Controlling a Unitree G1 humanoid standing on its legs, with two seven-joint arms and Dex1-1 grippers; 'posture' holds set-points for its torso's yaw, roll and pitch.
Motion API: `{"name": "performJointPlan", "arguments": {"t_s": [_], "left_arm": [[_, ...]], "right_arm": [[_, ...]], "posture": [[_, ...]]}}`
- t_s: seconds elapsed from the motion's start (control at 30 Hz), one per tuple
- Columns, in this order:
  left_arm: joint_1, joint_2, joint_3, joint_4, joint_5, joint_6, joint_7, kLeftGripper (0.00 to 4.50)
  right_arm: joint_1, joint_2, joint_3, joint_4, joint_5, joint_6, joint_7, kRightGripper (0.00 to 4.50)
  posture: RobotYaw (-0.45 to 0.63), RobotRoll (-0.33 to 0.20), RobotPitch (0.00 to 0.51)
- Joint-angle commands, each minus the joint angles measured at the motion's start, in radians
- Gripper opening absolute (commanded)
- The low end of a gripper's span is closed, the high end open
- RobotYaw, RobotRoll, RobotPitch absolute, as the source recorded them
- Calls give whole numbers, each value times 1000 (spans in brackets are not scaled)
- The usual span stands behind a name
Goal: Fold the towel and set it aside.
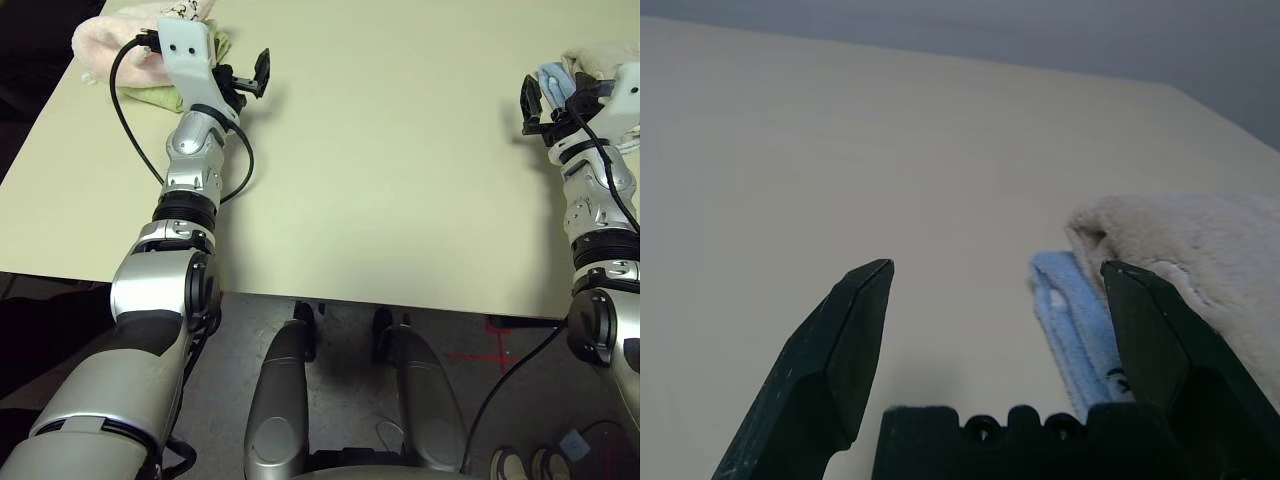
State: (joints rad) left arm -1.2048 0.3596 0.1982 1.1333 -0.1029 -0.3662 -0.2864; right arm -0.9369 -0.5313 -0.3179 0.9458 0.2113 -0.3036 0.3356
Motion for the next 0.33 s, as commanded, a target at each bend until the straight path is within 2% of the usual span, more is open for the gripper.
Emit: {"name": "performJointPlan", "arguments": {"t_s": [0.03,0.33], "left_arm": [[7,11,-3,39,19,22,29,4465],[5,19,0,50,28,32,78,4465]], "right_arm": [[28,-7,-11,-18,2,22,-27,4500],[49,1,-12,-38,-5,24,-94,4500]], "posture": [[4,0,342],[5,0,328]]}}
